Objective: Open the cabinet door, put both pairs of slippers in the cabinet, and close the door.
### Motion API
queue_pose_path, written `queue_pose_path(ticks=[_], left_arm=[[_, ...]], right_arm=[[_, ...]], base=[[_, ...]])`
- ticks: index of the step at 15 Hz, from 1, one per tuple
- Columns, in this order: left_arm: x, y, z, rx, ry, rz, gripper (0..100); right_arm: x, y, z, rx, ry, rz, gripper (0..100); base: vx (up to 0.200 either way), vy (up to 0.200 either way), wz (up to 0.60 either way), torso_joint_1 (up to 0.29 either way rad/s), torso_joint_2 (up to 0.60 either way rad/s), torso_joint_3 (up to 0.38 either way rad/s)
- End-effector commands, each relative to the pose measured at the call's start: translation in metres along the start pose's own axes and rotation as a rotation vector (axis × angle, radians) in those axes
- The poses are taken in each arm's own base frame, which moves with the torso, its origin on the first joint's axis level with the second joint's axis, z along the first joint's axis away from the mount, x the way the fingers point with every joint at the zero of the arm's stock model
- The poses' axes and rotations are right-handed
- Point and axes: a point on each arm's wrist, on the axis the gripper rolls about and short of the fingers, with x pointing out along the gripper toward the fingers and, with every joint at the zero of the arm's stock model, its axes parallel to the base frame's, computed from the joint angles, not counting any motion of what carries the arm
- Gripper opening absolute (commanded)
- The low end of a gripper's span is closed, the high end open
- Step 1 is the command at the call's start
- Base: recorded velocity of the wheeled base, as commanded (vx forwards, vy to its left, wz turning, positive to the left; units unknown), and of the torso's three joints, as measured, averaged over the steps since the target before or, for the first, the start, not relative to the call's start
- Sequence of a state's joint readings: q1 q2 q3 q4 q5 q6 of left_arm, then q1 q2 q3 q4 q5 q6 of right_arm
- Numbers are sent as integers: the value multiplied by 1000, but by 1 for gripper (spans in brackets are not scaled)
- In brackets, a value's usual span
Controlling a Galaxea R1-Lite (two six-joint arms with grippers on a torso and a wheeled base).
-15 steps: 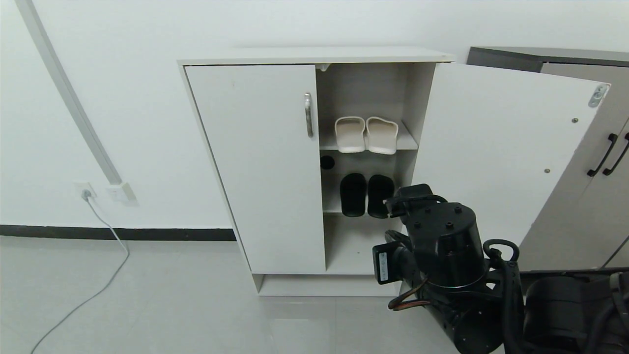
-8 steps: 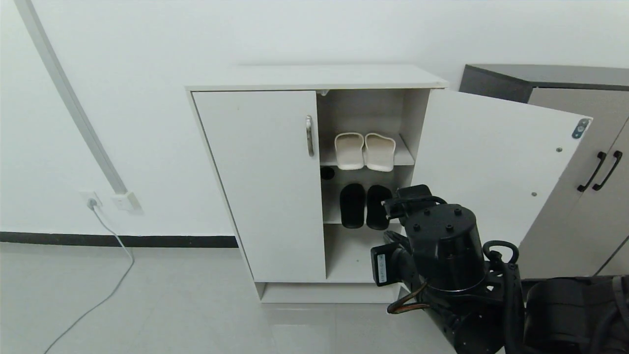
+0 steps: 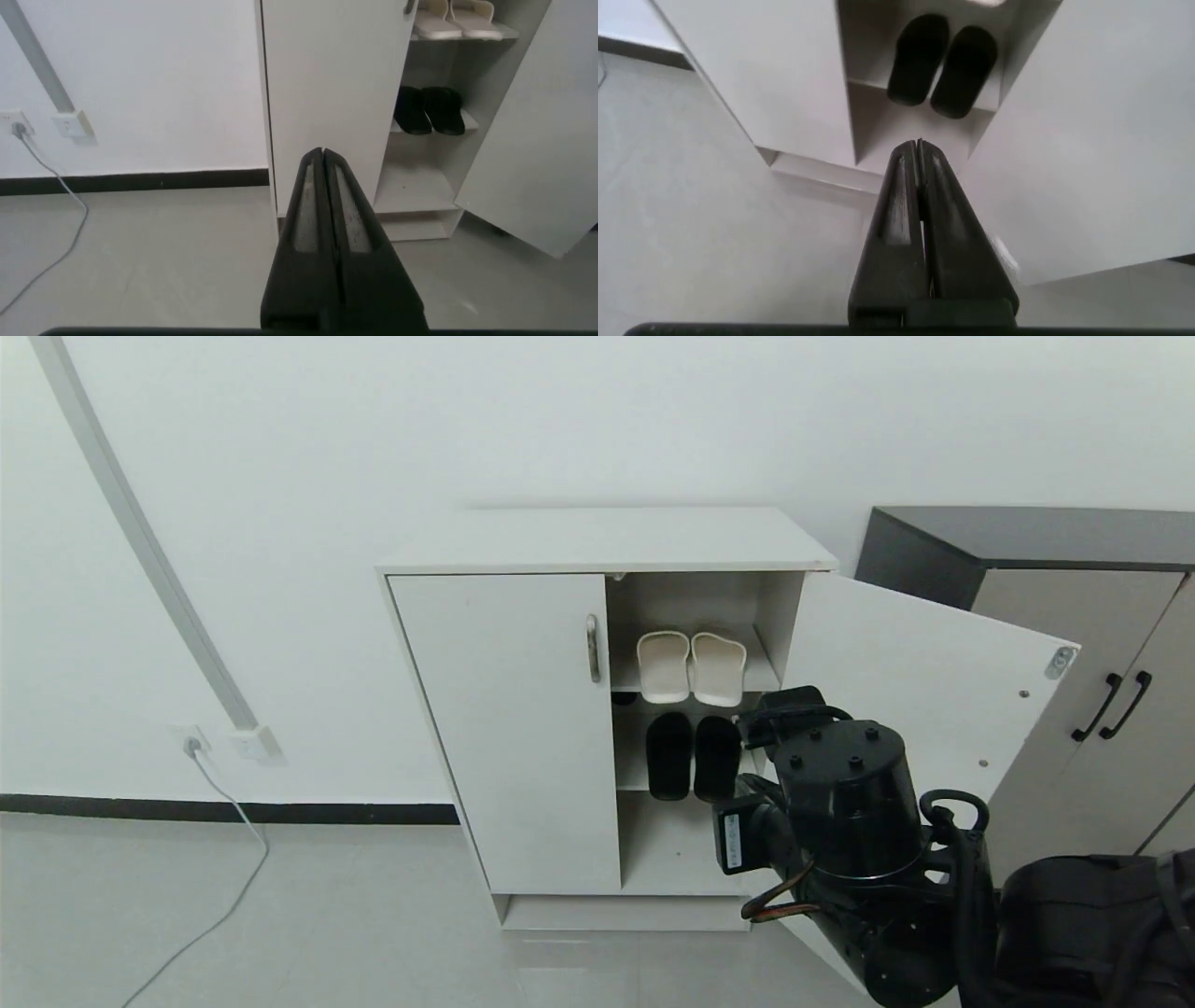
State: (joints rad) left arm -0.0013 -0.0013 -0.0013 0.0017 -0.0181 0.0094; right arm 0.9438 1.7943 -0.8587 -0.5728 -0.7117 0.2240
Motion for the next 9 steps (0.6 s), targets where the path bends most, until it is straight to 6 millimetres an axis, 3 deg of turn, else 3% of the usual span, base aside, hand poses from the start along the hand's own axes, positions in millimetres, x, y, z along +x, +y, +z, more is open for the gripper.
queue_pose_path(ticks=[1,9], left_arm=[[0,0,0,0,1,-1,0],[0,0,0,0,1,-1,0]], right_arm=[[-2,-1,2,6,-7,4,0],[-1,-2,2,1,-6,2,0]], base=[[0,0,0,168,-466,-315],[0,0,0,187,-499,-312]])
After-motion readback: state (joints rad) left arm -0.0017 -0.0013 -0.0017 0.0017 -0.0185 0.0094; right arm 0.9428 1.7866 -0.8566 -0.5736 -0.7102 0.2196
